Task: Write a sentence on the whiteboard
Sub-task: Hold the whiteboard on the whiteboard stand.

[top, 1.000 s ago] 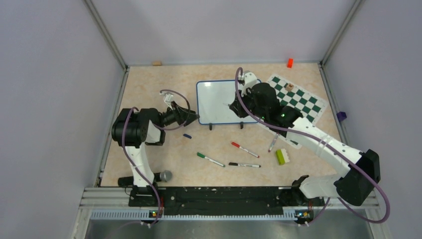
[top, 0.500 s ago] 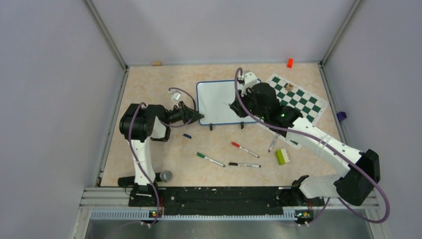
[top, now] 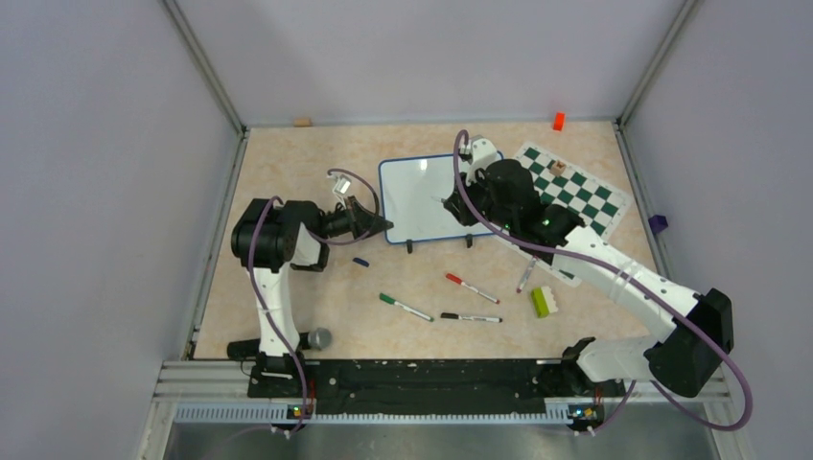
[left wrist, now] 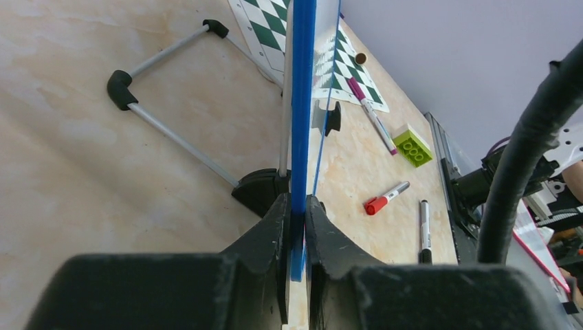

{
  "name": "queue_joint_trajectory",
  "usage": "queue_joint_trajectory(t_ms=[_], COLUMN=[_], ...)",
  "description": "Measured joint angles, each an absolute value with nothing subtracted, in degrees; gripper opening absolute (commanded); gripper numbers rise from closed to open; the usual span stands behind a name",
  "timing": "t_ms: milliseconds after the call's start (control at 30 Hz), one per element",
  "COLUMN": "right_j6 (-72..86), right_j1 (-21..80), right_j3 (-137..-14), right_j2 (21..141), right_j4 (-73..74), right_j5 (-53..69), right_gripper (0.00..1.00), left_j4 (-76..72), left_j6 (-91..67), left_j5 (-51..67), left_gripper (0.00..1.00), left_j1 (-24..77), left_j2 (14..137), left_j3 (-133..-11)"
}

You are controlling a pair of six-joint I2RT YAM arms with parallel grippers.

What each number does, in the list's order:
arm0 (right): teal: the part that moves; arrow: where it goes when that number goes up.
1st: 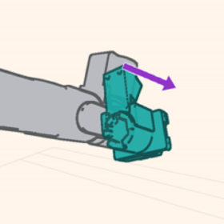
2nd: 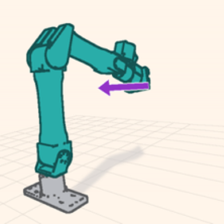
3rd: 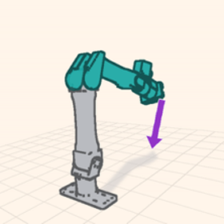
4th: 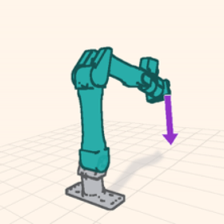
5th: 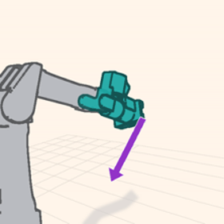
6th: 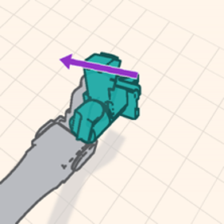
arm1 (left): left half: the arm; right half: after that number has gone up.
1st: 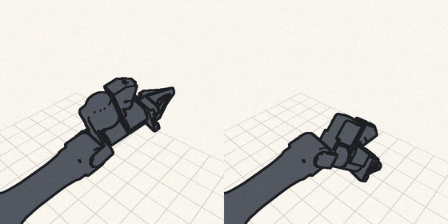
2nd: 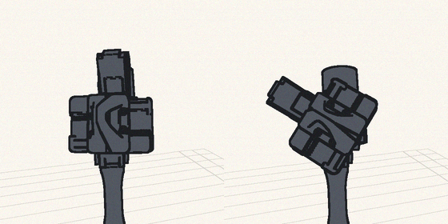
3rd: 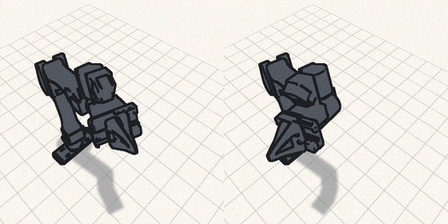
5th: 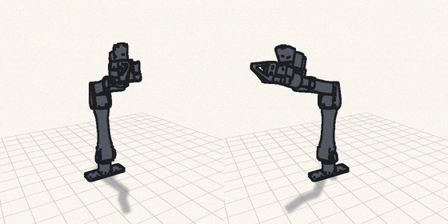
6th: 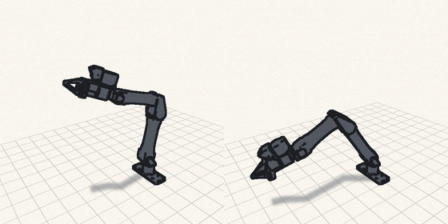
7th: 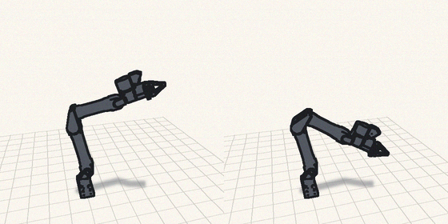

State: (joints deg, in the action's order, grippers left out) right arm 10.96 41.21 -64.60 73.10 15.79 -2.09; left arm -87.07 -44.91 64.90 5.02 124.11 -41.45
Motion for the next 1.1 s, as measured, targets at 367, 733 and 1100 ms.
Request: queue_joint_trajectory(t_ms=[367, 733, 1100], right_j6=[10.9, 10.5, 10.3], right_j1=[41.2, 41.2, 41.2], right_j3=[-64.5, -63.3, -63.3], right_j2=[72.4, 70.4, 70.4], right_j4=[15.8, 16.0, 16.1], right_j5=[-2.3, -3.4, -3.6], right_gripper=[0.0, 0.0, 0.0], left_j4=[-87.4, -87.5, -90.0], left_j6=[-44.9, -44.9, -44.5], left_j5=[66.0, 66.4, 63.6], left_gripper=[0.0, 0.01, 0.08], left_j1=[5.1, 5.1, 6.2], left_j2=[124.3, 124.7, 124.6], left_j3=[-41.8, -41.8, -38.4])
